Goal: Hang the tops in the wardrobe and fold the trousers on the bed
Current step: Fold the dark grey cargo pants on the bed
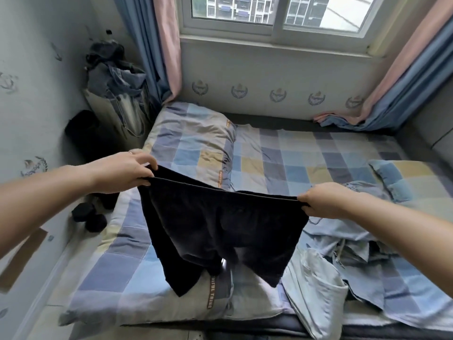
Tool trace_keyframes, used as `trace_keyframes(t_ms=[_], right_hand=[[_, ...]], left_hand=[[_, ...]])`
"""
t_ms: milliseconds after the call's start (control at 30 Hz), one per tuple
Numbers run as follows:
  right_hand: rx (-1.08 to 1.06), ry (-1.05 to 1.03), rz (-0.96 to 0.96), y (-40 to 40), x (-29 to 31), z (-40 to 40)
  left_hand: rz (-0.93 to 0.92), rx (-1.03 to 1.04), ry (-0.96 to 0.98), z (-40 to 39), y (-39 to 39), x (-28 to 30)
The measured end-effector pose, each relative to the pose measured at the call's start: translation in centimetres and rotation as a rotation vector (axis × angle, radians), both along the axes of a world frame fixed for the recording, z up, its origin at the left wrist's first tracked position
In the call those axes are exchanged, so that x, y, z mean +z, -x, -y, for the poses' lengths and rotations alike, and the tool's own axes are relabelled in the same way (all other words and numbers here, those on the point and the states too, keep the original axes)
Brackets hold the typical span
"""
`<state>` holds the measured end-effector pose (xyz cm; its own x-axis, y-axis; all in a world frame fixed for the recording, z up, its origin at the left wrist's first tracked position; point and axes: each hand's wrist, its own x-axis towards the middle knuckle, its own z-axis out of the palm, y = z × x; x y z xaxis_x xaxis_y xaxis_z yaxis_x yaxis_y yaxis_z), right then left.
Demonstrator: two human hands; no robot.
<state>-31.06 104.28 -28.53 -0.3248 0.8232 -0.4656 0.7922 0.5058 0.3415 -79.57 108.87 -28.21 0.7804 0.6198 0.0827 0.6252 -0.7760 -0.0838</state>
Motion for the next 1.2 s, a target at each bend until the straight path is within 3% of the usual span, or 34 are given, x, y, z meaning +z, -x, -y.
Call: trace_keyframes(t_ms=[100, 200, 300, 567, 767, 900, 1067, 1200], right_hand=[[0.045, -0.136, -0.102, 0.6, 0.3, -2.6], [0.075, -0.225, -0.153, 1.7, 0.8, -6.1], [0.063, -0.276, -0.148, 3.4, 1.0, -9.8], [-0.031, -0.578, -0.193, 8.2, 7.8, -19.7], [-0.015, -0.748, -0.166, 10.9, 12.2, -21.0], [0.277, -0.832, -0.309, 12.3, 7.7, -18.1], [0.428, -0.501, -0.303, 15.2, -4.7, -12.4], [0.478, -0.201, -0.186, 17.7, -16.2, -7.3]], left_hand=[[0.067, 0.254, 0.070, -1.5, 1.3, -0.1], [-0.095, 0.544, 0.182, -3.6, 1.6, 0.1], [-0.141, 0.733, 0.126, -6.1, 1.7, 1.2], [0.033, 0.974, -0.073, -11.7, 4.2, 10.0], [0.184, 1.047, -0.240, -12.7, 7.3, 15.5], [0.162, 1.092, -0.164, -10.5, 8.8, 10.7], [0.031, 1.202, 0.126, -3.8, 10.2, -2.6], [-0.081, 1.293, 0.456, 3.7, 11.3, -15.2]])
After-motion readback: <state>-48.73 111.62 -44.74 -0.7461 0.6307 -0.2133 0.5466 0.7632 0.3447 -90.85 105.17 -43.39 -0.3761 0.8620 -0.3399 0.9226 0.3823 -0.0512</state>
